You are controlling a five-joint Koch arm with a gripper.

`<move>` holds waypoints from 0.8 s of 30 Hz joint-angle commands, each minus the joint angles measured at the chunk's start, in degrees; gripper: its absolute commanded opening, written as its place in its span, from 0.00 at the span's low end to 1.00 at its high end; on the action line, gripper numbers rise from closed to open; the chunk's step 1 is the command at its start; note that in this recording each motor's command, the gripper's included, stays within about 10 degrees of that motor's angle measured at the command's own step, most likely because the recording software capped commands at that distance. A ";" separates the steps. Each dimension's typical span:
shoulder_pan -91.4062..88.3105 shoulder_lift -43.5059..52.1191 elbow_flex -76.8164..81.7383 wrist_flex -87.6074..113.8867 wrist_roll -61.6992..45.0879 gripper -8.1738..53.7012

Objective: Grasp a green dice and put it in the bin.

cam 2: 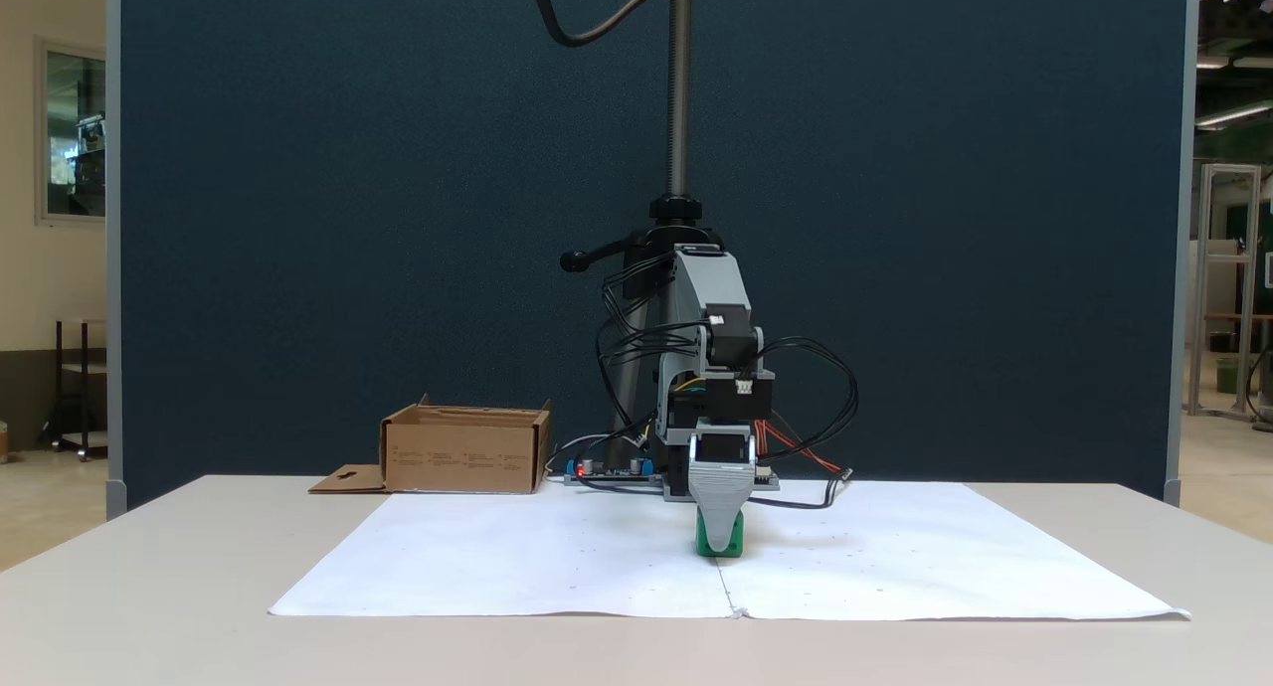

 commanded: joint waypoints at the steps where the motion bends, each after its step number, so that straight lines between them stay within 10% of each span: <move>1: -0.79 1.32 -0.97 -1.41 2.72 0.83; 24: 0.00 -0.18 -0.97 -2.55 0.88 0.79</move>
